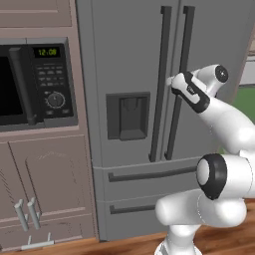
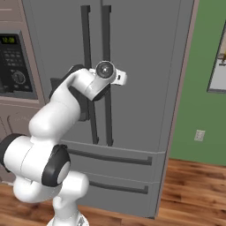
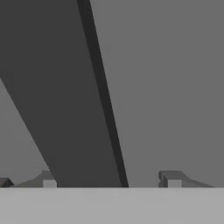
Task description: Retrieve the fish from the fridge and place it on the saucepan with marinade on the stove.
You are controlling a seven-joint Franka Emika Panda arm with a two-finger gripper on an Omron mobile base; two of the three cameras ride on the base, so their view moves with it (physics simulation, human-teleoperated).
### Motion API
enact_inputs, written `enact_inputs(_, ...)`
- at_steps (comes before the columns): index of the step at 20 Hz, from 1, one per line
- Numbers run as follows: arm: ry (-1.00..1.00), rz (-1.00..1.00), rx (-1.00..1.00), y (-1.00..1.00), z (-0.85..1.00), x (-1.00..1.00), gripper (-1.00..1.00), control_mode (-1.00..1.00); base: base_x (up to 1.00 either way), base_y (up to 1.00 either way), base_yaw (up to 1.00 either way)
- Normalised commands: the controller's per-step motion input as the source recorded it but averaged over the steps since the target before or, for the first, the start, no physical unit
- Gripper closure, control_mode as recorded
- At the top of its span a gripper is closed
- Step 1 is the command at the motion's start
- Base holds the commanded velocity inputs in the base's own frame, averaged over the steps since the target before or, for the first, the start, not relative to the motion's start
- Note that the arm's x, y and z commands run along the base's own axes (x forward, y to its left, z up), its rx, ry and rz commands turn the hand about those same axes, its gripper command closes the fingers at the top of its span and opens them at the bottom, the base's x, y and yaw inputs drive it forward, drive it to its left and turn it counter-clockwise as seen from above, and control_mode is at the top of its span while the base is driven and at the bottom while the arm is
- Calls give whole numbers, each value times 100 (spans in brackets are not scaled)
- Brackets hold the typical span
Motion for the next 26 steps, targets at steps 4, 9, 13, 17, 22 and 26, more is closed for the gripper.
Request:
enact_inputs(4,0,0,0,0,0,2,100,-100,0,0,0)
enact_inputs(9,0,0,0,-6,0,-15,100,-100,0,0,0)
enact_inputs(13,0,0,0,-34,0,-63,100,-100,0,0,0)
enact_inputs(17,0,0,0,-55,0,-81,100,-100,0,0,0)
enact_inputs(22,0,0,0,-69,0,-78,100,-100,0,0,0)
enact_inputs(26,0,0,0,-79,0,-71,100,-100,0,0,0)
